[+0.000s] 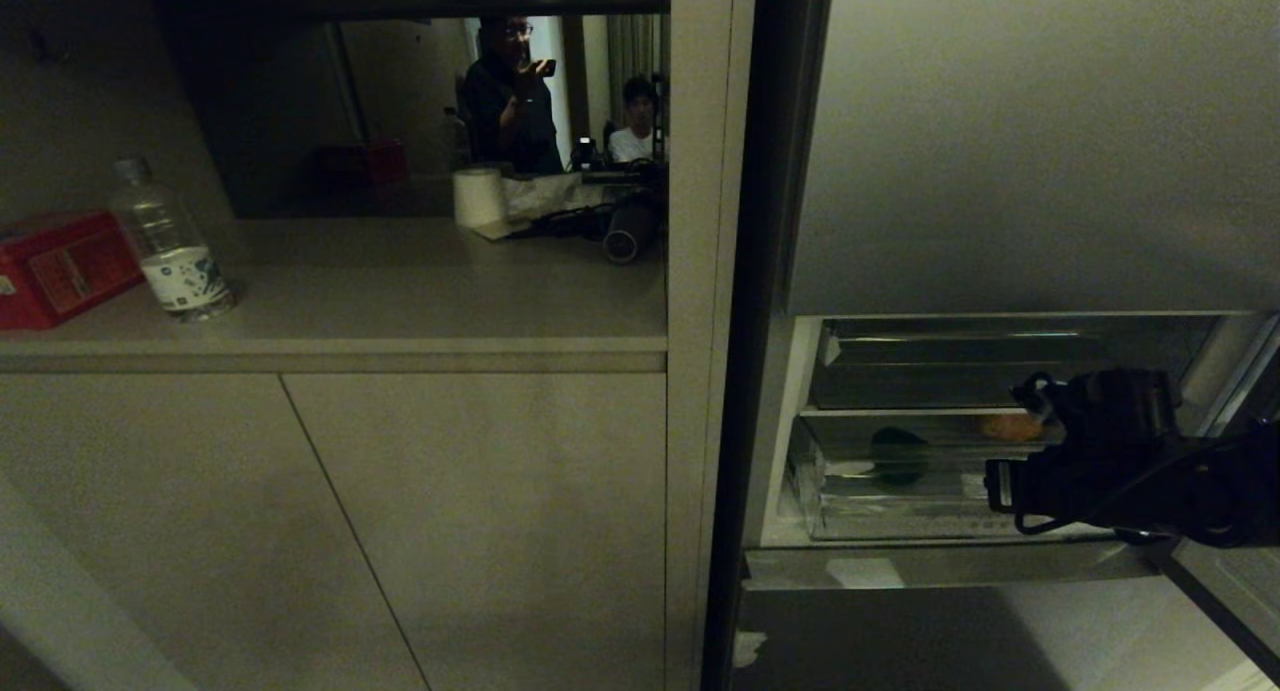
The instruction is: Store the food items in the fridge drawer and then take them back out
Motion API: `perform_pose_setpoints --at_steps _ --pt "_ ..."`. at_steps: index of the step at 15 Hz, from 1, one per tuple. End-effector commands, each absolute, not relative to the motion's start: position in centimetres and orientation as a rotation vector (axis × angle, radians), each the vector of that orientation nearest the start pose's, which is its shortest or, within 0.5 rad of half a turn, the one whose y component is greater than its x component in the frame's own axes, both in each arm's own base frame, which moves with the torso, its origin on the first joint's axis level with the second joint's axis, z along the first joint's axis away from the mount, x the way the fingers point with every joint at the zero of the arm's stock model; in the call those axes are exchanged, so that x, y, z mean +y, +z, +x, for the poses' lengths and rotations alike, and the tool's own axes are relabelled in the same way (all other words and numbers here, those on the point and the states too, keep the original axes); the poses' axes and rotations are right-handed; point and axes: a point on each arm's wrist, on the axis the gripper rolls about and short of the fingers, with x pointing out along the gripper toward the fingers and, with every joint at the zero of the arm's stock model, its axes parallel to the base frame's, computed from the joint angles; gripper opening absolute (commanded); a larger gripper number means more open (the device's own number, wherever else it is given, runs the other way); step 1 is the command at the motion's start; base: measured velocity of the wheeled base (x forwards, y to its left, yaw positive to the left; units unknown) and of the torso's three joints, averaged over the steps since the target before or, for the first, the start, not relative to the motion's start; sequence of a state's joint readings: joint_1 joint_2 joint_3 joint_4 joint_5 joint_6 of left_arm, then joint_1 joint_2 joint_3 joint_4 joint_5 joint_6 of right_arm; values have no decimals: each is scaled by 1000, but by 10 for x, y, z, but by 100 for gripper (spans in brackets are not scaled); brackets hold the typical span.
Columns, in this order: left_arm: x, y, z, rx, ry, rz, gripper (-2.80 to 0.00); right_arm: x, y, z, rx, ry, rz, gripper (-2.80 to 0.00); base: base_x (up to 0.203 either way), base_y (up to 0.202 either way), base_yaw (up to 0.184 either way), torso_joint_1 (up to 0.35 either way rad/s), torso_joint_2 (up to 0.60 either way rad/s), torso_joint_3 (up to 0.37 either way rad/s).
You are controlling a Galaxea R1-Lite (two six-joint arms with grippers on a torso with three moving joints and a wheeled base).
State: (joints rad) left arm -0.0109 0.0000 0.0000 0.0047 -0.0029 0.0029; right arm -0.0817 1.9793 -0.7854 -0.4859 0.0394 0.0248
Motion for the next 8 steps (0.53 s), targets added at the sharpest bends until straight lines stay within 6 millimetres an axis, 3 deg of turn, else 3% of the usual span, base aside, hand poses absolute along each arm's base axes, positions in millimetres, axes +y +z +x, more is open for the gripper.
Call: perform_pose_setpoints --at_steps 1,8 --pt "0 75 -23 6 -14 3 -280 -26 71 334 708 -34 74 -280 0 0 0 0 0 0" --pt "0 75 -23 6 -14 3 -280 -25 82 338 615 -16 85 -280 0 0 0 0 0 0"
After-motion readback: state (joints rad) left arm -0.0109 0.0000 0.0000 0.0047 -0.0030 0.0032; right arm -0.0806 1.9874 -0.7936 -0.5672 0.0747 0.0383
